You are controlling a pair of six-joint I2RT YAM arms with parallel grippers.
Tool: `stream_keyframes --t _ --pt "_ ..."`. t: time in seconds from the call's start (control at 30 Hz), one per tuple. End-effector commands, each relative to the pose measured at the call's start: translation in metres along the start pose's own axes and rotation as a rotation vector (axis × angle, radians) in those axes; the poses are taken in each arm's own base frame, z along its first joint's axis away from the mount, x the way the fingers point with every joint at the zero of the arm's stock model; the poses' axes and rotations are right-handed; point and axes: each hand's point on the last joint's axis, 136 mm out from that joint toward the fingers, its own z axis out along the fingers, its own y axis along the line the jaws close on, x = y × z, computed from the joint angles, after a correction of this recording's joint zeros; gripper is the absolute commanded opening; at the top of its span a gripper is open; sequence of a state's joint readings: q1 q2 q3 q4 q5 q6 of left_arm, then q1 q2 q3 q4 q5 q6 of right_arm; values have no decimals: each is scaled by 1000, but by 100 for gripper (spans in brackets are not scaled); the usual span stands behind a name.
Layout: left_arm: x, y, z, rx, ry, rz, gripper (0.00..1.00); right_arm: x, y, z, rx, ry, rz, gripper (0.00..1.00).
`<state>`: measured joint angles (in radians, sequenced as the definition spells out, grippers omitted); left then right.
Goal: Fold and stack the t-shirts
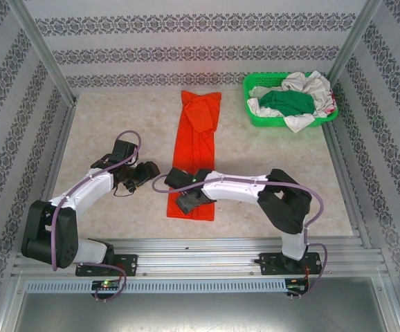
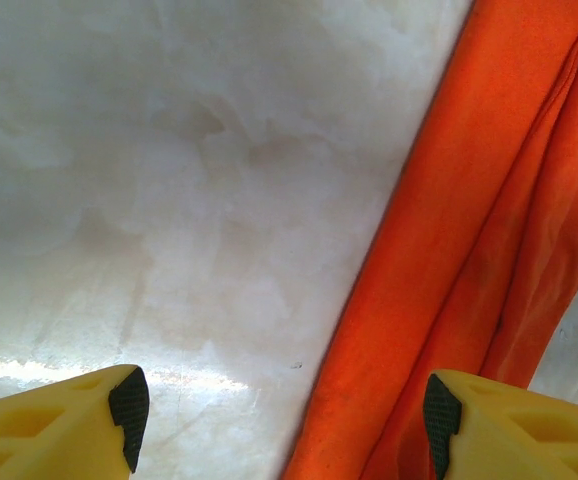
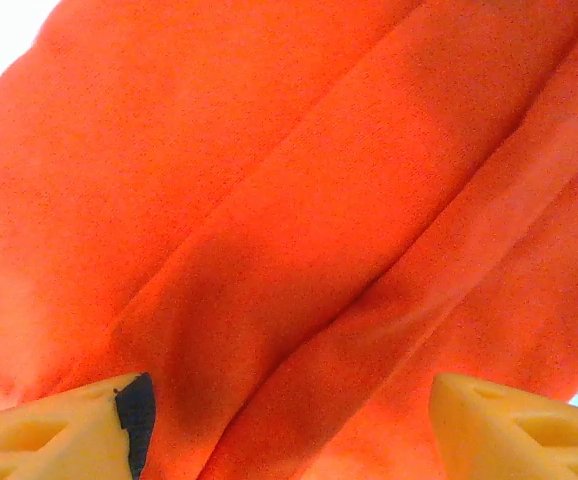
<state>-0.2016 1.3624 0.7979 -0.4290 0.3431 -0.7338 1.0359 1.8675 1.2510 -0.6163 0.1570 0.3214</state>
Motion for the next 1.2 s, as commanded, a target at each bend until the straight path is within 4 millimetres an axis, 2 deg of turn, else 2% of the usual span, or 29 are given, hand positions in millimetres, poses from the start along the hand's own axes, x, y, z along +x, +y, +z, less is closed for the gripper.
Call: stream_keyframes --t 0.0,0.2,0.4,0.6,0.7,0.83,0.9,1.03,1.13,1.17 --pt "-5 -3 -4 14 -17 -5 73 -10 31 -20 -148 -136 -197 75" --pt "-5 -1 -2 7 -16 -5 73 13 59 -33 -267 -202 -528 76" --pt "-6 -2 -4 8 -19 -5 73 28 50 -15 -197 -92 -642 68" --pt "-5 -1 -3 7 -16 -8 73 30 43 4 -132 -31 -670 53" --pt "-5 -2 -3 7 -16 -5 73 31 40 11 -109 -16 -676 39" --pt "-6 -3 -3 9 -18 -3 73 36 36 18 -92 13 -691 37" --pt "-6 -4 -3 14 -15 -3 73 40 32 22 -80 38 -701 33" --pt "-6 -5 -2 33 -26 -6 73 46 30 26 -79 76 -716 17" --pt "-5 -6 0 42 -18 1 73 44 25 28 -77 103 -713 0" --pt "-5 -7 1 42 -12 6 73 44 23 27 -73 113 -711 0"
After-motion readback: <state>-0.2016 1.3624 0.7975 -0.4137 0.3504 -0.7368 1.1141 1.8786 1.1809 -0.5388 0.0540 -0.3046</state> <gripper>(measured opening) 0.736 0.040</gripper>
